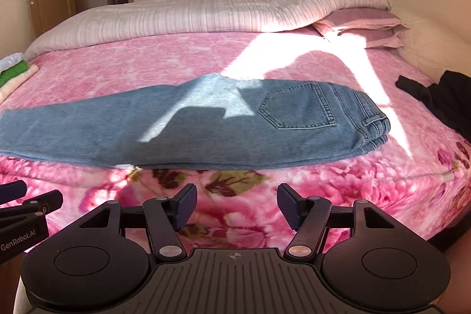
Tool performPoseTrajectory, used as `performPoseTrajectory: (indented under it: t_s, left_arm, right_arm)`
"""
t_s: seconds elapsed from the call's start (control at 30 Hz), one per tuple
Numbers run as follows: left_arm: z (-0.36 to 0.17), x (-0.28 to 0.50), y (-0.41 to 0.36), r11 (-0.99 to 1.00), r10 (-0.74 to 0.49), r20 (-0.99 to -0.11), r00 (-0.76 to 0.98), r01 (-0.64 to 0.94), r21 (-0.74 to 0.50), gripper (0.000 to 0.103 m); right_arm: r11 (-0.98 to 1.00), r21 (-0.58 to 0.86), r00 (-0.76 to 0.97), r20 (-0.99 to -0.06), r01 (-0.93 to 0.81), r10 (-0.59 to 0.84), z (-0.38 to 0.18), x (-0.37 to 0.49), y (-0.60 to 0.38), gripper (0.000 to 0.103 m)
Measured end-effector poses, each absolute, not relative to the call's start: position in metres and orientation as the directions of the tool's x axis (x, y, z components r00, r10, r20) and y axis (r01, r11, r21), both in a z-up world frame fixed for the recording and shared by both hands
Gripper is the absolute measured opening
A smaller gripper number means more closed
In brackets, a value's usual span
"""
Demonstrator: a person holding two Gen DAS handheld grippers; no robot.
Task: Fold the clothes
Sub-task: 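Raise both grippers away from the lengthwise-folded jeans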
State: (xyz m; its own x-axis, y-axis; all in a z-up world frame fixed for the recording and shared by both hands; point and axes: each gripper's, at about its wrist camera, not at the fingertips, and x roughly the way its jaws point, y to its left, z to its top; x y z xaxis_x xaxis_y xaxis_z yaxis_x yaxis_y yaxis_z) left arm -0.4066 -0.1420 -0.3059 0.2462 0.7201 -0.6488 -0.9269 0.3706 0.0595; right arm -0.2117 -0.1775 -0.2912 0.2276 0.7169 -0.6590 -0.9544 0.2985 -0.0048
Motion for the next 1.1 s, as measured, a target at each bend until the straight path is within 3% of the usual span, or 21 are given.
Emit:
performPoseTrajectory:
  t_s: [1.1]
  left_arm:
    - [-0.279, -0.425, -0.174, 0.363, 0.772, -0.592, 0.231, -0.925, 0.113, 0.057]
  right_arm:
    - [0.293, 0.019, 0.220, -0.615, -0.956, 0.757, -0.271, -0.224, -0.211, 0.064]
